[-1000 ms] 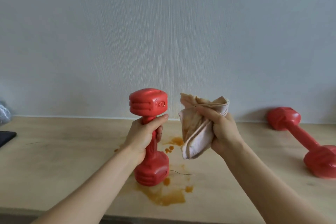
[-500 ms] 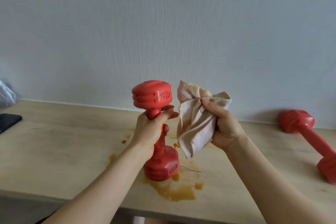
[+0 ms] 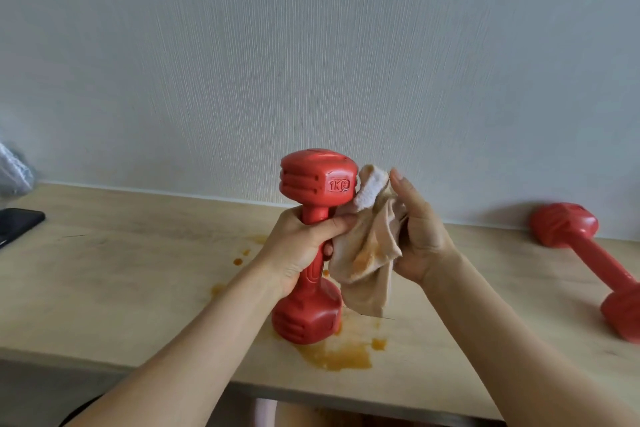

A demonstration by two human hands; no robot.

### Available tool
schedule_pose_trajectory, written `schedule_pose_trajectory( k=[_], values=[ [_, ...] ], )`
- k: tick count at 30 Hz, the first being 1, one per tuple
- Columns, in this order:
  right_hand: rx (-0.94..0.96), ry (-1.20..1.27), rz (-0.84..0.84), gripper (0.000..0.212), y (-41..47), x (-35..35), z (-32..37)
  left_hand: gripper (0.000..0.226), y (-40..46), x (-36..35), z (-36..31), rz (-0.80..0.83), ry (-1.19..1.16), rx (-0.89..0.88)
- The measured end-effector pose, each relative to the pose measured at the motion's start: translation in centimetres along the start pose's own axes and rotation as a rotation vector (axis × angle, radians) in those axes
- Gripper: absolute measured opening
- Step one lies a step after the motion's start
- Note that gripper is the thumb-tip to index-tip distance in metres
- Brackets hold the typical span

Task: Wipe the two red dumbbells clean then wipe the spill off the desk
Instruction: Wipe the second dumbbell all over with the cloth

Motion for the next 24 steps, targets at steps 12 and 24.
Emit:
schedule_pose_trajectory(
  k=[12,24],
  values=[
    [-0.072,-0.253,-0.294,0.057,-2.0,3.0,1.7,0.013,0.7,2.8,-0.1,-0.284,-0.099,0.005],
    [0.47,-0.319,-0.358,0.037,-1.9,-0.1,5.4,0.029,1.1,2.4,-0.4,-0.248,-0.026,0.037]
  ],
)
Point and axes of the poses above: each hand's wrist, its own y-axis towards the middle knuckle, its own x-axis out of the back of the hand, z = x × y, the point moved 7 cm from there along y, towards the middle knuckle, and after that the axes turned 8 degrees about -y, right-handed, at the moved point
